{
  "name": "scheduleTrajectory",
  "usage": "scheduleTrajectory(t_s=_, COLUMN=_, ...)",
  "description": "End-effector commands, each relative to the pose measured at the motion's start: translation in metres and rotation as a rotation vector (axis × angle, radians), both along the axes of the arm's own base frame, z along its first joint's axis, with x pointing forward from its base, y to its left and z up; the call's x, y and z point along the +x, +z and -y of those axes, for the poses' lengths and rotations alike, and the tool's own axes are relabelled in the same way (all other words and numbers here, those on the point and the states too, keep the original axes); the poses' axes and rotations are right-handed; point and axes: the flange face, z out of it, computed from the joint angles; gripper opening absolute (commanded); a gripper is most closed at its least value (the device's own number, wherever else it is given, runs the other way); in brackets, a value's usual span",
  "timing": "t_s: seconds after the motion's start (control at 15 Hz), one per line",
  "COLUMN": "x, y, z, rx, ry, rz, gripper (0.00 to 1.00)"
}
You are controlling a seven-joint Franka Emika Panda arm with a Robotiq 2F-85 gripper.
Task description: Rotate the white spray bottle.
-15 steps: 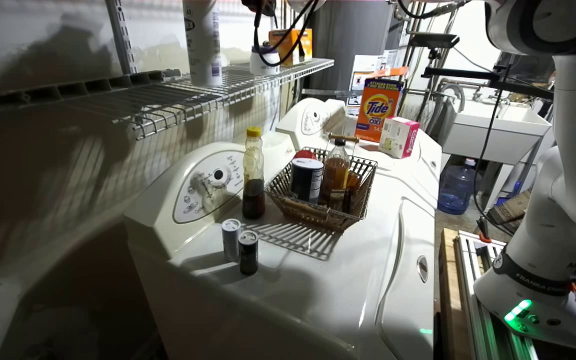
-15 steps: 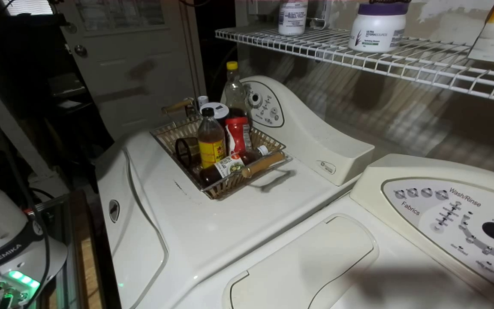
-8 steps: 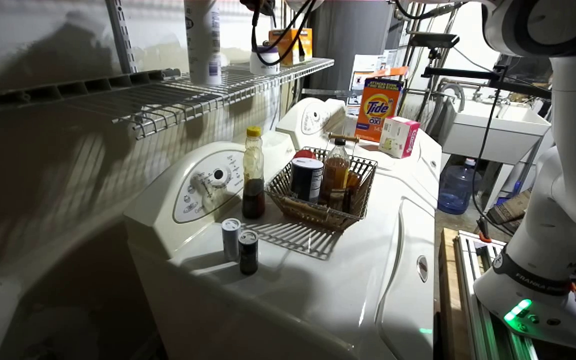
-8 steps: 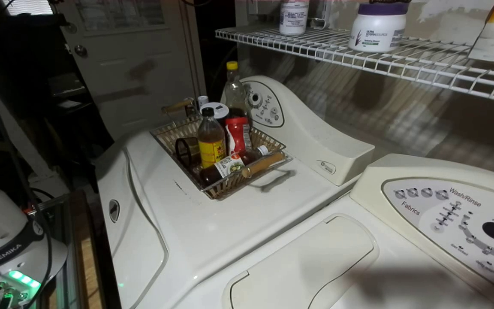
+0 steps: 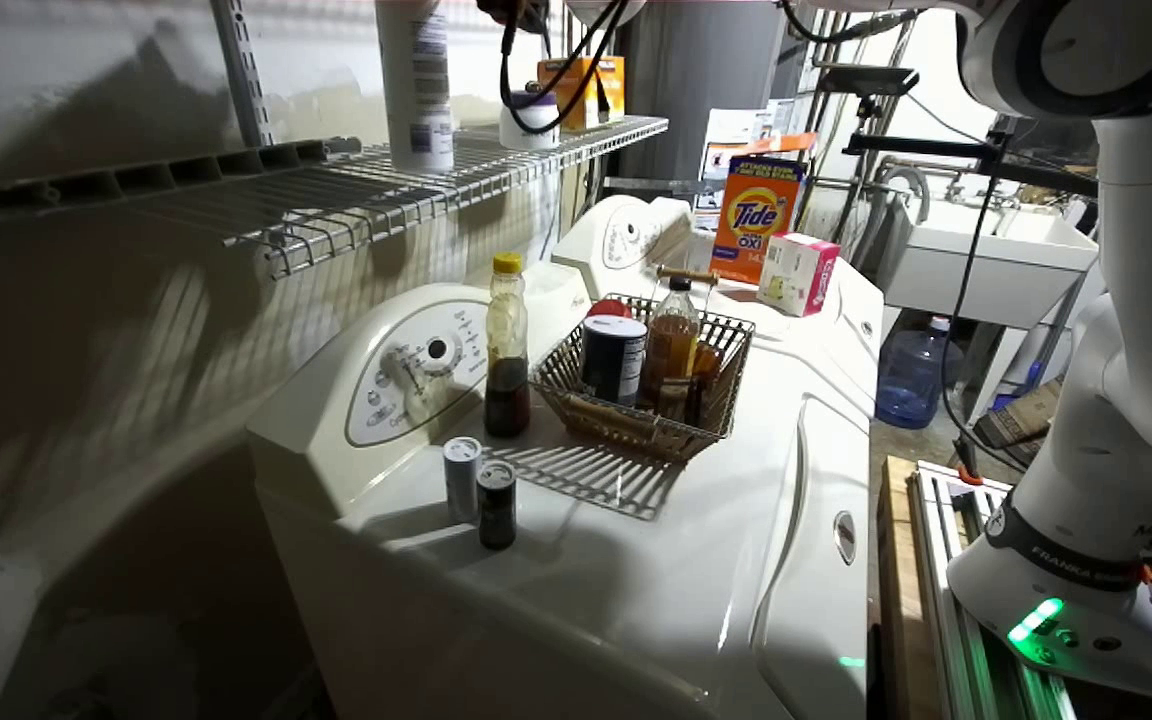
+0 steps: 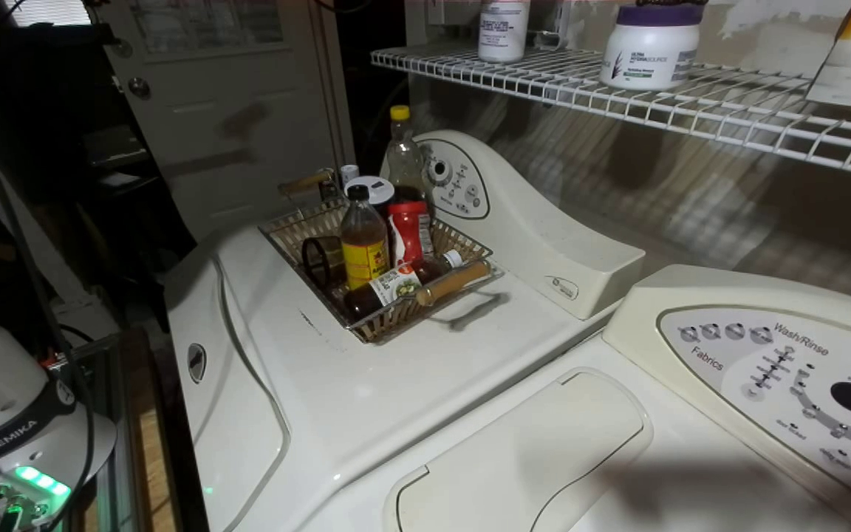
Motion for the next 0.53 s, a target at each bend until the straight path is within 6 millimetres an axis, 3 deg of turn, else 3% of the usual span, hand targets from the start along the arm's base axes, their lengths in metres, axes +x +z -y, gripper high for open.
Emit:
scheduleTrajectory(t_s=0.0, x=0.0051, y=0.004, z=-0.0022, rx=0.013, ry=-0.001, rz=0.012, gripper=0.48)
scheduleTrajectory(t_s=0.13, x=0.0055, y=0.0049, z=-0.0024, rx=0.013, ry=0.001, rz=0.014, gripper=0.46)
scheduleTrajectory(t_s=0.47, x=0.0049, y=0.0077, z=-0.0033, rx=0.012, ry=0.006, rz=0.018, gripper=0.8)
